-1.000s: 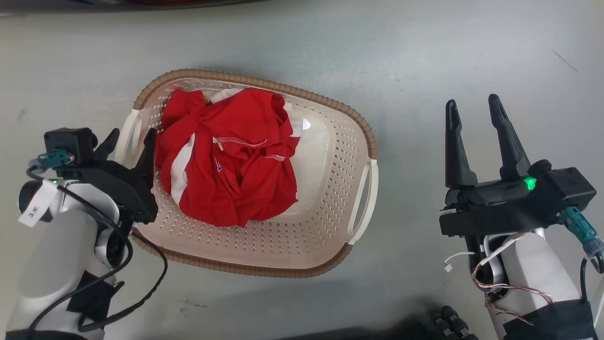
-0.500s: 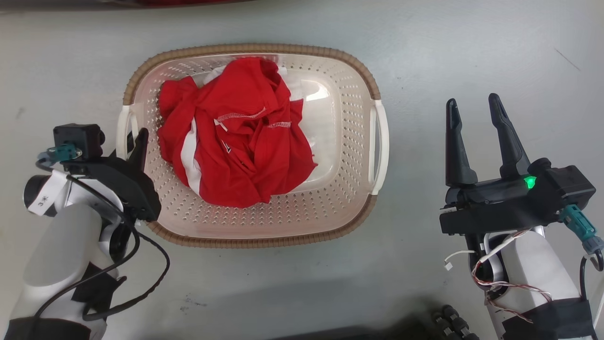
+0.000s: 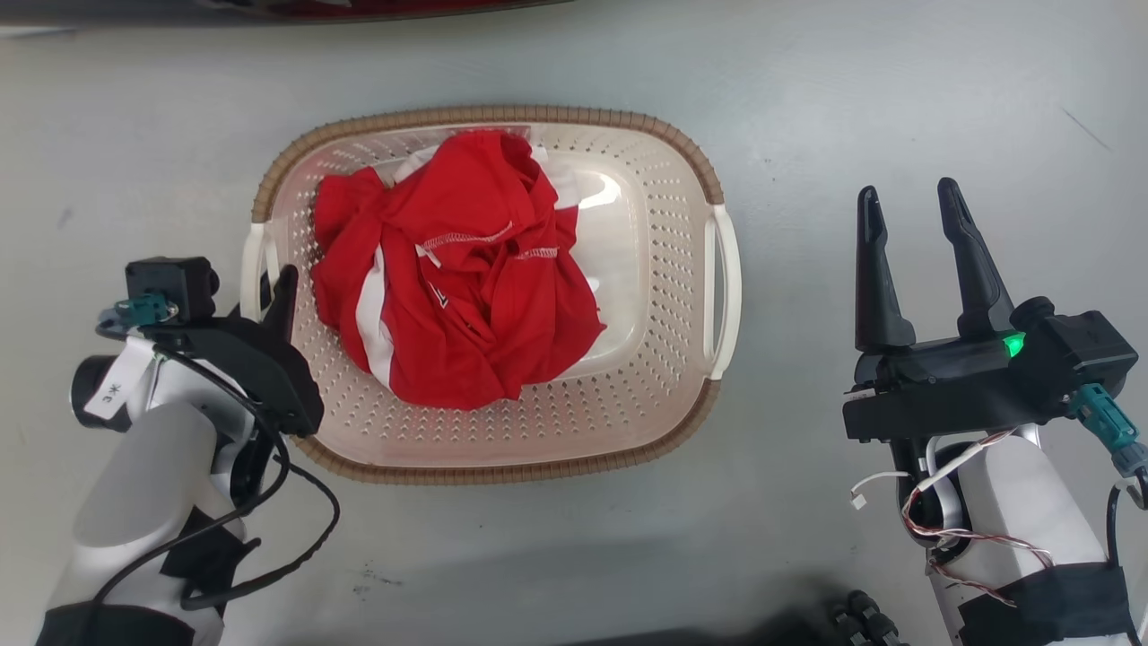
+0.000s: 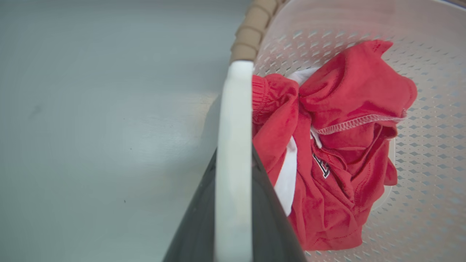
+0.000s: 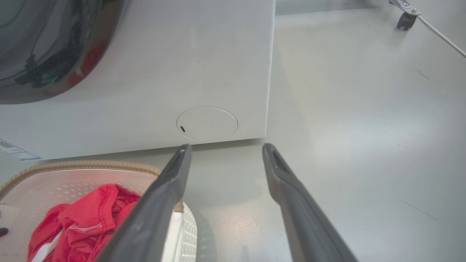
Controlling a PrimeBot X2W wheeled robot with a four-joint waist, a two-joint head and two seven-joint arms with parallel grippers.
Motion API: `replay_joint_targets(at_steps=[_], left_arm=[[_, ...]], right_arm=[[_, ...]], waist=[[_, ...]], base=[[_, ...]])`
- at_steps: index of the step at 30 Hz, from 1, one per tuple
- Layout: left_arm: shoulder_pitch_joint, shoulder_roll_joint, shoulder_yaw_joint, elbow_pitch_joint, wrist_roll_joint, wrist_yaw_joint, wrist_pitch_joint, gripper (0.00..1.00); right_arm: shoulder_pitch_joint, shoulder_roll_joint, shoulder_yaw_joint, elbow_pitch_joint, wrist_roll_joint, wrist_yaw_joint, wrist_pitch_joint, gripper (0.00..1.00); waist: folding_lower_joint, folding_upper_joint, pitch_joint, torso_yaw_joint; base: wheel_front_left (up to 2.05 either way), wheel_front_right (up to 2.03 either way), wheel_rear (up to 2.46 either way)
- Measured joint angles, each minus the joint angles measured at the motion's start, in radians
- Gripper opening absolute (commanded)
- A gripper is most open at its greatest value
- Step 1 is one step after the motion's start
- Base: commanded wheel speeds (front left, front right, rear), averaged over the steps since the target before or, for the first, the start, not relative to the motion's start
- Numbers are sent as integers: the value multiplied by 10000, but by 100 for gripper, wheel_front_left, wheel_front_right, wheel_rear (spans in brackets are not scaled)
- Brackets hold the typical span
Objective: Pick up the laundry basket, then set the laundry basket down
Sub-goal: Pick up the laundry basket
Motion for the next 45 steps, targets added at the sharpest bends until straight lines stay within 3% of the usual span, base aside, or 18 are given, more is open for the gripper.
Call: replay_joint_targets(at_steps=[16, 17, 18, 19, 28, 39, 45], left_arm=[[256, -324, -359, 771, -604, 2, 54, 0], [248, -343, -370, 815, -627, 2, 107, 14], [247, -353, -395, 855, -671, 2, 140, 65], [247, -359, -403, 888, -679, 2, 134, 100], [244, -372, -458, 980, -1030, -4, -136, 100], [235, -566, -445, 303, -995, -4, -2038, 100], [360, -568, -529, -73, -550, 17, -2299, 100]], right_arm=[[-33, 31, -125, 104, -117, 163, 0, 100], [-33, 31, -125, 104, -165, 163, 0, 100], [-34, 31, -123, 104, -207, 163, 0, 100], [-34, 31, -127, 104, -207, 163, 0, 100], [-32, 29, -224, 270, -284, 251, 0, 100], [-27, -234, -546, 805, -387, 347, 0, 100], [-12, -284, -593, 1112, -456, 384, 0, 100]], waist=[[0, 1, -386, 242], [0, 0, -392, 251], [0, 0, -398, 259], [0, 1, -404, 266], [1, 1, -532, 330], [2, 1, -1362, 599], [2, 0, -2109, 815]], base=[[0, 0, 0], [0, 0, 0], [0, 0, 0], [0, 0, 0], [0, 0, 0], [0, 0, 0], [0, 0, 0]])
